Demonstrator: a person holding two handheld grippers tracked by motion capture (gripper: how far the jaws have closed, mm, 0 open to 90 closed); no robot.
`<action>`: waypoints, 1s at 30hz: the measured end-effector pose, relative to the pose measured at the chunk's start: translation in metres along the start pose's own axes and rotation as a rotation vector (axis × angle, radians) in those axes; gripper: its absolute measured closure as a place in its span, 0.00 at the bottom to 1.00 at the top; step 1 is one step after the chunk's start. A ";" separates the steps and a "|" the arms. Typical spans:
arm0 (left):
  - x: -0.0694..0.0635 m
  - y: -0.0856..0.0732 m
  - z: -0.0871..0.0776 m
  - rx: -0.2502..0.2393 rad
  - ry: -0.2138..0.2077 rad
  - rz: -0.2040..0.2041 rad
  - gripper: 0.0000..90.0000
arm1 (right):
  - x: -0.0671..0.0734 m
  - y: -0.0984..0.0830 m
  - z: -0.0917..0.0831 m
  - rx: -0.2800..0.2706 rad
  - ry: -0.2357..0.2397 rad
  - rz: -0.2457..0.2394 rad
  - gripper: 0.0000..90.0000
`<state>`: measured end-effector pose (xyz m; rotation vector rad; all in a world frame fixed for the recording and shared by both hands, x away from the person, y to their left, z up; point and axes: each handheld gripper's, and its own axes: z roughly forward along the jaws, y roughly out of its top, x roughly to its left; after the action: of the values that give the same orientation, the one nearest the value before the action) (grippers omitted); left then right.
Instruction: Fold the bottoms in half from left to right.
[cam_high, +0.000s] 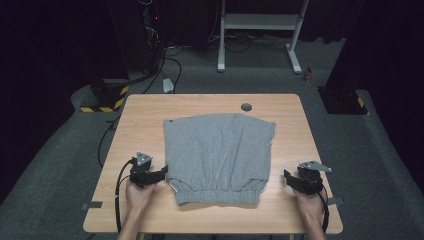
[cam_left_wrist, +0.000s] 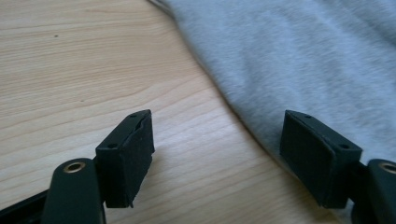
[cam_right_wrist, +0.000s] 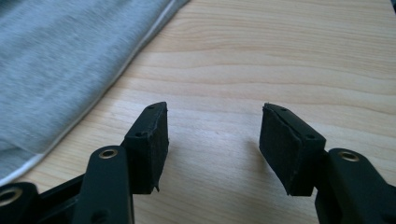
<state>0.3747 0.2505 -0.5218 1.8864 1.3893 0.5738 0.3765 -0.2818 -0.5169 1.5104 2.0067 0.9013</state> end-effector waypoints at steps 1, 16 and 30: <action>-0.001 0.000 0.000 0.002 -0.013 -0.002 0.29 | 0.001 0.001 0.000 0.000 0.007 0.001 0.47; -0.040 0.026 0.007 0.010 -0.131 0.059 0.28 | 0.041 0.027 0.007 -0.047 0.148 -0.068 0.54; -0.056 0.025 0.032 0.065 -0.133 0.096 0.33 | 0.080 0.036 0.034 0.017 0.197 -0.146 0.54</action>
<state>0.3952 0.1840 -0.5199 2.0139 1.2504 0.4454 0.4012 -0.1907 -0.5118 1.3068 2.2362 1.0086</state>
